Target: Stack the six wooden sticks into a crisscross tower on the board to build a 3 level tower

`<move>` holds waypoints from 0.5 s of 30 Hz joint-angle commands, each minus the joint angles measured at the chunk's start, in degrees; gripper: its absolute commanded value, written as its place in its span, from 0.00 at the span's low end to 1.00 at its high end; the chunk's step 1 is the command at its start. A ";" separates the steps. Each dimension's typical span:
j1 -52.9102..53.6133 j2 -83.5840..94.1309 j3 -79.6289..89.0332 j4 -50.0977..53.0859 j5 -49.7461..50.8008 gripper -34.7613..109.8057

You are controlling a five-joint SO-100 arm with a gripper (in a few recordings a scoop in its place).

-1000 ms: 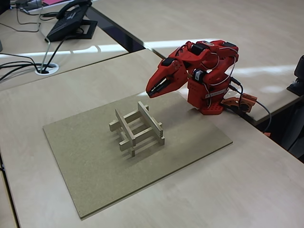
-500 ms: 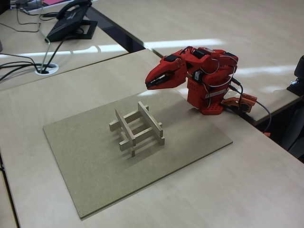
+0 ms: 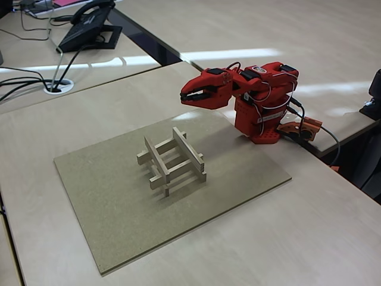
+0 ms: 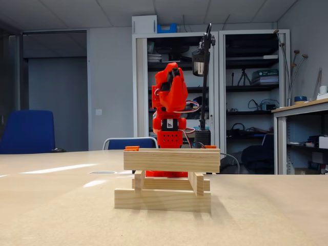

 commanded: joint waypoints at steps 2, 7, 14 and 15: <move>-0.70 0.70 0.35 -3.52 0.09 0.24; -1.32 0.62 0.35 -7.73 -0.44 0.24; -0.44 0.44 0.35 -24.26 -1.41 0.24; 0.18 0.44 0.35 -28.21 -1.32 0.24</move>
